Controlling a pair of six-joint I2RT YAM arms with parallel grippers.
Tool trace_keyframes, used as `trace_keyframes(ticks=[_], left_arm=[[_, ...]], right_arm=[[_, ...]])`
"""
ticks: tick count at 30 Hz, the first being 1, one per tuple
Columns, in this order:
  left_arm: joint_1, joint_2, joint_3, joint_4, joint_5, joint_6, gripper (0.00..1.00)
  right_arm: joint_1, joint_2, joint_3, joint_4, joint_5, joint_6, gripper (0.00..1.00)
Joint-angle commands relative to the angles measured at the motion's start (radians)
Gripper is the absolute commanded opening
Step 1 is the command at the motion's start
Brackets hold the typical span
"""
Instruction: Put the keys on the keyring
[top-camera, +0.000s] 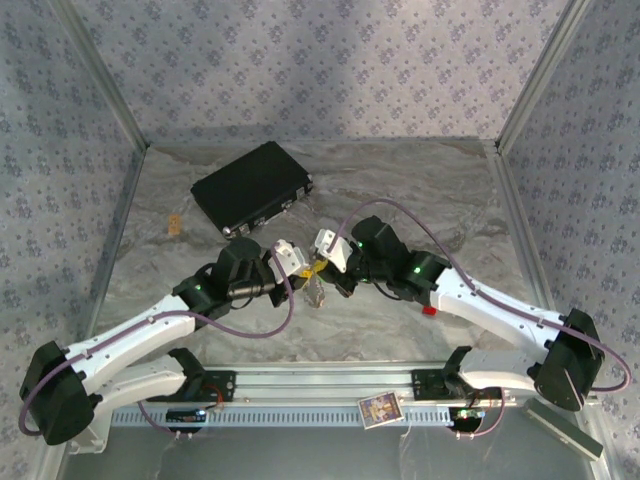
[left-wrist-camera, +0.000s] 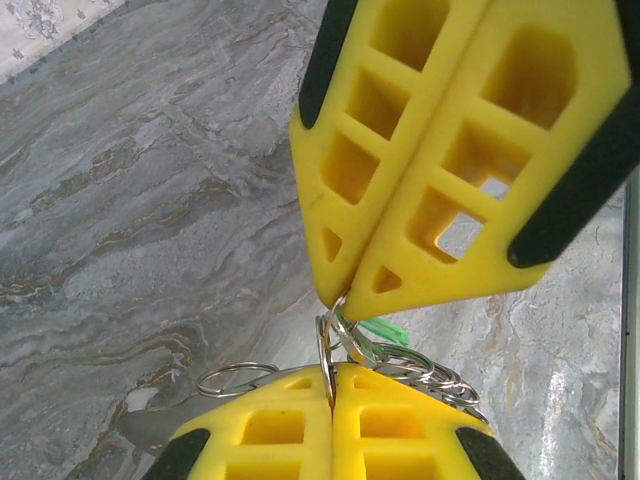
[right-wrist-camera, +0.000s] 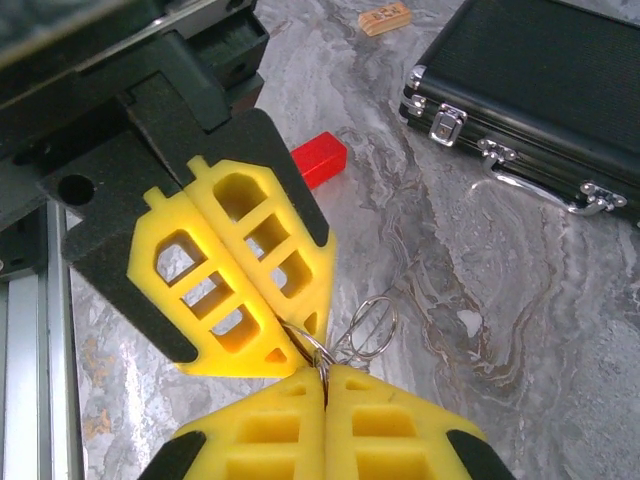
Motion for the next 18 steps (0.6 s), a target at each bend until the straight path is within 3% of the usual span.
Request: trace_keyframes(ticks=[1,11,18], left_arm=[[-0.008,-0.008,0.028,0.024,0.048,0.029,0.0],[-0.01,-0.014,0.019,0.025,0.045,0.057,0.0],[-0.011,-0.009,0.02,0.027,0.025,0.057,0.0]], right_arm=[[-0.008,0.008,0.036,0.002,0.09,0.038,0.0],[-0.019,0.041,0.073,-0.065,0.076,0.074,0.0],[-0.014,0.023,0.066,-0.055,-0.029,0.049,0.0]])
